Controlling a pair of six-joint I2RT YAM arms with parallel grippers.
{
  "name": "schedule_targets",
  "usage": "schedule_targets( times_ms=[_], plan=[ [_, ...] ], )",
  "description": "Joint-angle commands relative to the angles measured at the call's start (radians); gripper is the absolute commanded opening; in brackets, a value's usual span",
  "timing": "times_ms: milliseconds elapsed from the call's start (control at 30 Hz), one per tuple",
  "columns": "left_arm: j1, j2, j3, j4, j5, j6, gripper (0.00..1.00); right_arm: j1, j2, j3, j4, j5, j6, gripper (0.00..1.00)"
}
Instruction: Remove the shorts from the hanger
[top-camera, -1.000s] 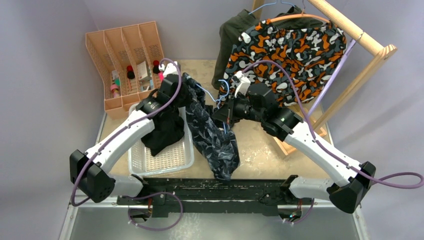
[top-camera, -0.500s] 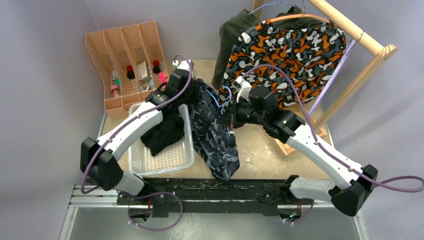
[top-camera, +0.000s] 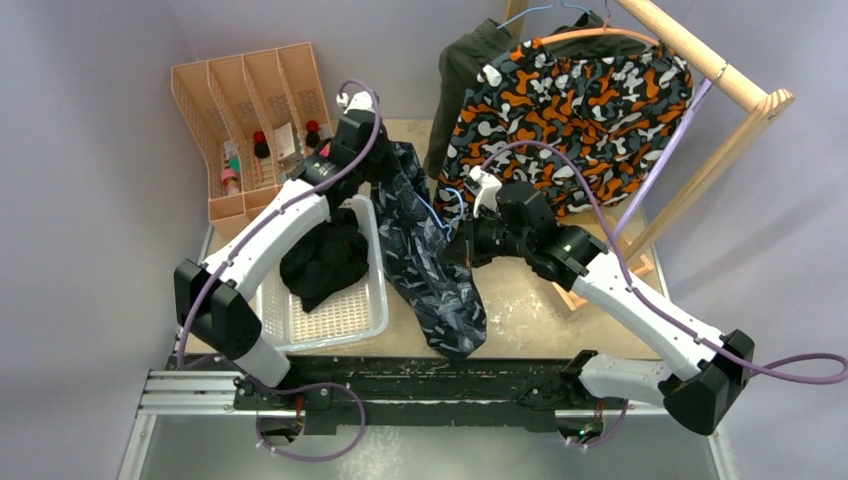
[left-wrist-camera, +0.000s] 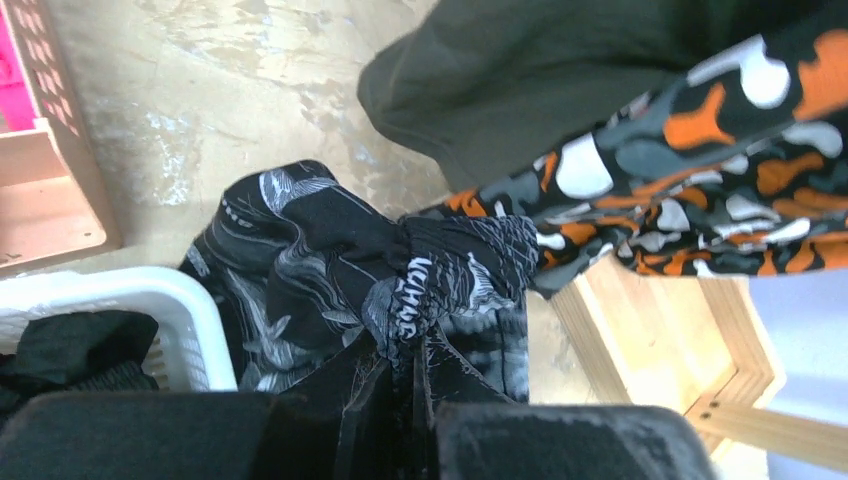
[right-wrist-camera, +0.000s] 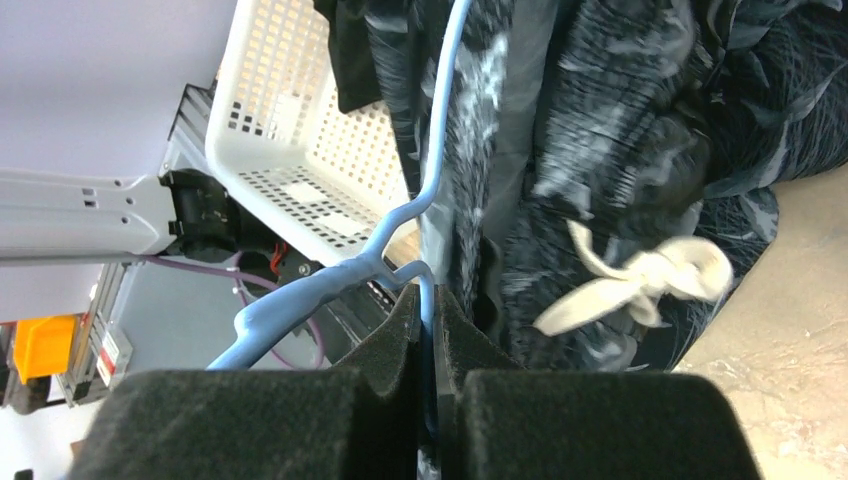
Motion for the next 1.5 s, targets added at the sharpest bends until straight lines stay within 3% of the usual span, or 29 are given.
schedule_targets(
  times_ms=[0,333,567,800,867,1000,1167,1267,1333,1467],
  plan=[
    [0.108,0.044,0.067,0.035,0.01,-0.048,0.04,0.005,-0.091,-0.038,-0.03,-0.06,-0.006,0.0],
    [0.129,0.096,0.024,0.023,0.111,-0.069,0.05,0.005,-0.193,-0.063,0.044,-0.014,0.019,0.0],
    [0.109,0.04,-0.133,0.098,0.273,-0.075,0.06,0.005,-0.244,-0.043,0.05,0.171,0.063,0.0],
    [-0.013,-0.058,-0.296,0.148,0.282,-0.115,0.19,0.005,-0.228,-0.037,0.157,0.223,0.088,0.0],
    [-0.018,-0.124,-0.352,0.198,0.287,-0.144,0.33,0.005,-0.205,-0.02,0.175,0.218,0.097,0.0],
    [-0.029,-0.235,-0.377,0.174,0.244,-0.14,0.48,0.005,-0.125,0.061,0.127,0.321,0.1,0.0],
    [-0.029,-0.278,-0.349,0.036,0.161,-0.093,0.5,0.005,-0.081,0.099,0.161,0.318,0.125,0.0],
    [-0.04,-0.329,-0.435,0.16,0.327,-0.132,0.51,0.006,-0.058,0.123,0.174,0.313,0.124,0.0],
    [-0.101,-0.37,-0.52,0.308,0.431,-0.195,0.53,0.006,-0.041,0.142,0.157,0.314,0.121,0.0],
    [-0.296,-0.428,-0.572,0.33,0.351,-0.252,0.58,0.005,-0.026,0.143,0.137,0.316,0.119,0.0]
  ],
)
